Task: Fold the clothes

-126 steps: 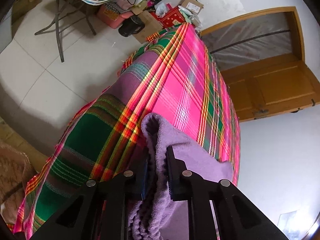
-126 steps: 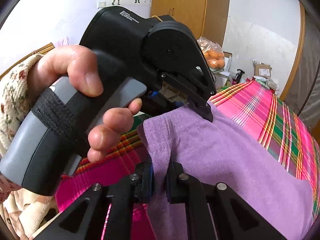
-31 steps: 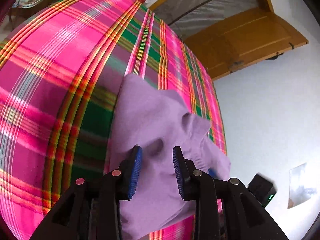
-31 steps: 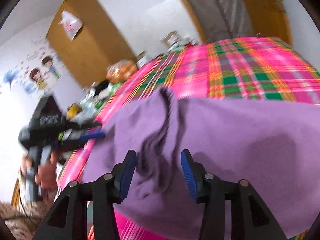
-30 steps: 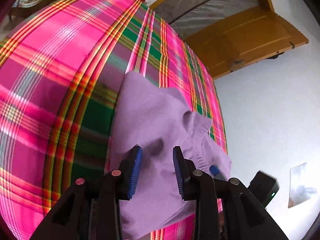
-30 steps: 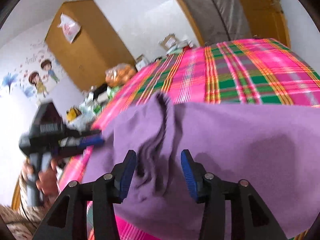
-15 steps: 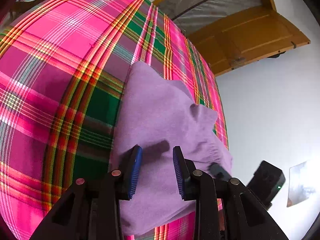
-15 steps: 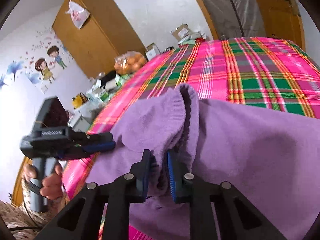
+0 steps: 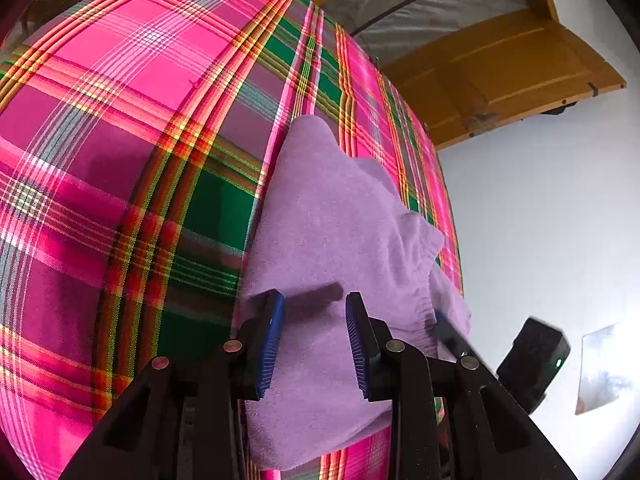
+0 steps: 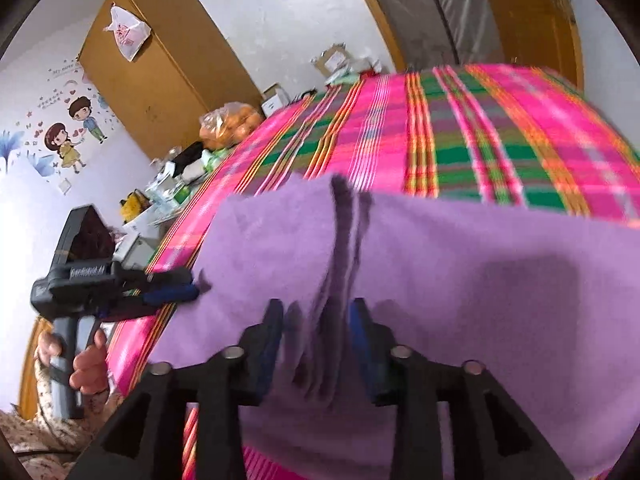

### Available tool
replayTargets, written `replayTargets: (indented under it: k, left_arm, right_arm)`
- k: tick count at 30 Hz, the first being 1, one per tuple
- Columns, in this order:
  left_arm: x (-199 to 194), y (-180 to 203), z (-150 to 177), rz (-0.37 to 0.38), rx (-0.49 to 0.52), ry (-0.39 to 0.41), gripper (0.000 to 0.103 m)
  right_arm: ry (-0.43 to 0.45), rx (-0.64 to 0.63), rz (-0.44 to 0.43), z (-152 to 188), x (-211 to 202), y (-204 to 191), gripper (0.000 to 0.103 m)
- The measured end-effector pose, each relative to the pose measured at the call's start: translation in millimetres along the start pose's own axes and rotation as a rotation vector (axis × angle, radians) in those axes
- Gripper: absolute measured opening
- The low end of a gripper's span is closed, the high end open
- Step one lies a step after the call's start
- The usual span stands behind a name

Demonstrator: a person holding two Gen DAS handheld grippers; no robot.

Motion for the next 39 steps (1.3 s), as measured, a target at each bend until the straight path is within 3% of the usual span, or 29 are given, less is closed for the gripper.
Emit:
replayTargets:
  k: [6,10,13,17,22,28,36,39]
  left_arm:
    - [-0.1,0.3,0.8,-0.01,0.008,0.002,0.032]
    - [0.0,-0.2,1.0,-0.015,0.011,0.001,0.032]
    - [2.8,2.9,-3.0,-0.016,0.009,0.0,0.032]
    - [1.7,0.7,-1.9,-0.013,0.007,-0.002,0.032]
    - [2.0,3.4,-2.5,-0.012,0.009,-0.006,0.032]
    - [7.9,14.1,1.1,-0.031,0.035,-0.013,0.032]
    - [9.2,10.2,-3.6,-0.023,0.025,-0.027,0.032]
    - [8.2,13.0,-5.3,-0.036,0.036,-0.025,0.032]
  right_arm:
    - [-0.032,0.027,-0.042,-33.1,27.4,8.5,0.045]
    - [-0.087,0.048,-0.062,-37.2,50.0,14.7,0.047]
    - [-0.082,0.06,-0.073,-39.5,53.8,14.2,0.047]
    - [-0.061,0.065,-0.107,-41.3,48.7,12.8,0.017]
    - [0.006,0.105,-0.152,-45.0,26.3,13.5,0.014]
    - [0.043,0.141,-0.112,-37.5,8.7,28.1,0.014]
    - [-0.011,0.219,-0.075,-26.3,25.4,51.0,0.02]
    - [0.008,0.201,-0.065,-28.2,17.6,48.1,0.014]
Point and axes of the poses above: each gripper's, at about its wrist camera, not at the fingertips, and x roughly the way its jaws point, y to its right, z to its underside, the point moved 6 cm from there along x, roughly the way its jaws point, and after that the axes turned 6 degrees about -y, right-handed, at the moved point
